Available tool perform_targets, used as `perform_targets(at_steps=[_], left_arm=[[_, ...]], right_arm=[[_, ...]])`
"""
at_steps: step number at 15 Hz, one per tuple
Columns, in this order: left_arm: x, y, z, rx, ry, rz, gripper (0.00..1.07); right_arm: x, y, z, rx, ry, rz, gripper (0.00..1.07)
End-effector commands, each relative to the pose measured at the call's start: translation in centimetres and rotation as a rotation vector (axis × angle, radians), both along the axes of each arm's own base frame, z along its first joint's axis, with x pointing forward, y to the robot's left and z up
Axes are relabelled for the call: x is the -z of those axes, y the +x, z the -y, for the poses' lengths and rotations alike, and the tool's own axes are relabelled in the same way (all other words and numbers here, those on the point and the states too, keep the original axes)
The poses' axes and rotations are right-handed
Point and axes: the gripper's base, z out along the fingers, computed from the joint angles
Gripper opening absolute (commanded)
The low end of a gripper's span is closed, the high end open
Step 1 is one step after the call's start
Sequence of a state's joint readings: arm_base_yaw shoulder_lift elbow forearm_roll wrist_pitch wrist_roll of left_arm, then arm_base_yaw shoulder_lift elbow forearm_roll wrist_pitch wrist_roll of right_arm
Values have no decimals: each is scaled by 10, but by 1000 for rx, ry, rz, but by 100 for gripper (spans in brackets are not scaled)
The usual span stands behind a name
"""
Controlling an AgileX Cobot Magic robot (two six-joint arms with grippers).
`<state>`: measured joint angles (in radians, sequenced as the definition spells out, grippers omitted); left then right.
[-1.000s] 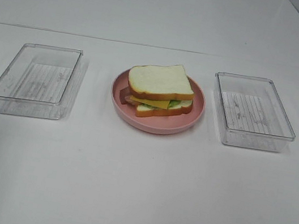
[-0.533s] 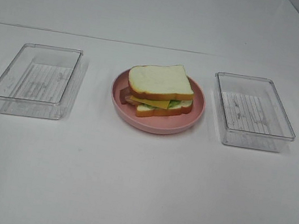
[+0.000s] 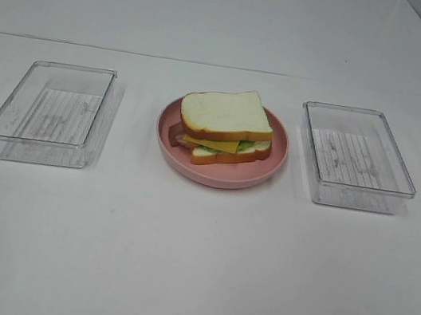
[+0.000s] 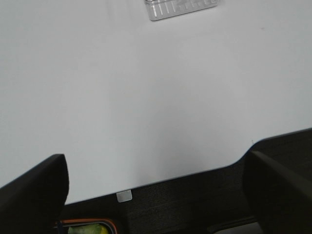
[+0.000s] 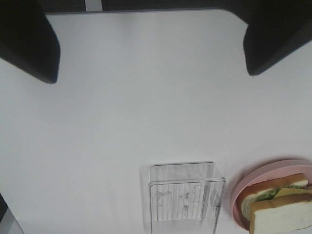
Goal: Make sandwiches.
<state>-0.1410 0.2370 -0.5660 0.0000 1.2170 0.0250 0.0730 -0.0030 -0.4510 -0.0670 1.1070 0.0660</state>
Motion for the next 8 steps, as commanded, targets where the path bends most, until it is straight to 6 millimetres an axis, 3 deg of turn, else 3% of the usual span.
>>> perform_targets(at_steps=[1,8], left_arm=[[-1,2,2,35,-2,53,89],[4,10,6,54,-31,95,89]], right_arm=[[0,-4,0,-1,0,41,99],[0,-4,0,-2,1,40,99]])
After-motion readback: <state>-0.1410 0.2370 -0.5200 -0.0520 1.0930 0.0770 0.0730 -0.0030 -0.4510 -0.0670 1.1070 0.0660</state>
